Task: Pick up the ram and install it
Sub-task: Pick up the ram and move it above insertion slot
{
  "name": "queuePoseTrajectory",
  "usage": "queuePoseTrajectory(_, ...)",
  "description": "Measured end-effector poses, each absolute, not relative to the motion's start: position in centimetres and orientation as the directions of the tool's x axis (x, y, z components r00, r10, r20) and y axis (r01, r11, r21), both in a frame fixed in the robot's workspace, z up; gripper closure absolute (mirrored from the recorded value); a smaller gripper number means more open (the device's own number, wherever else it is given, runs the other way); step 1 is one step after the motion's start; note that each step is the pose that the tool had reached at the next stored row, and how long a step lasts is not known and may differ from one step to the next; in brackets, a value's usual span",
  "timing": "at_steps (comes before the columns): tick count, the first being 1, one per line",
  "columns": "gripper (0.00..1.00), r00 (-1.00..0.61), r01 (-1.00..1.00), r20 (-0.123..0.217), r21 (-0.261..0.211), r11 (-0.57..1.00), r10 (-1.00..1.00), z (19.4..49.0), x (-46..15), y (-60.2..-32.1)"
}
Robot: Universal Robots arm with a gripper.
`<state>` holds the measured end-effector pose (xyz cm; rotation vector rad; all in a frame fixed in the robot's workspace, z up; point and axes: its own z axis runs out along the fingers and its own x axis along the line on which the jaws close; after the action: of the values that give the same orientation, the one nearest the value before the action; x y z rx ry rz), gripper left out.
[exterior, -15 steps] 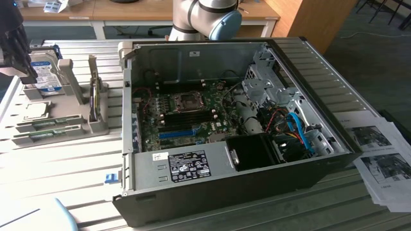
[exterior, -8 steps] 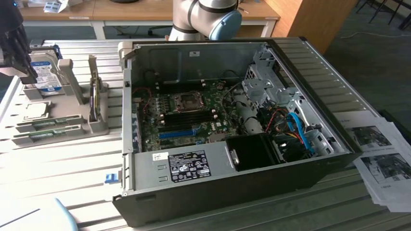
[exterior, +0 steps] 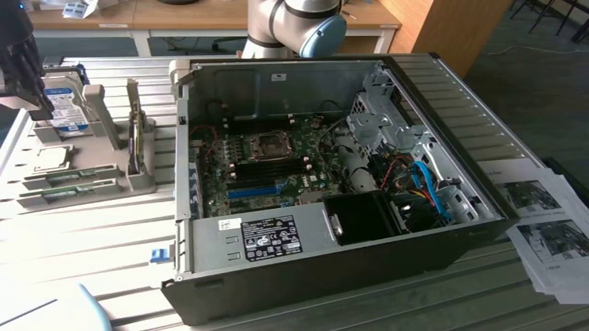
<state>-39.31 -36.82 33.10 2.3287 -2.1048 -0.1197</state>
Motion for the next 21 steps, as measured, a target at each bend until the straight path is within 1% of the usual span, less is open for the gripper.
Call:
queuePoseTrajectory(10, 0.78, 0.081, -0.995, -0.056, 0.051, -0.084, -0.995, 33.1, -39.3, -36.8)
queuePoseTrajectory(21, 0.78, 0.075, -0.996, -0.056, 0.051, -0.078, -0.996, 32.0, -39.3, -36.8)
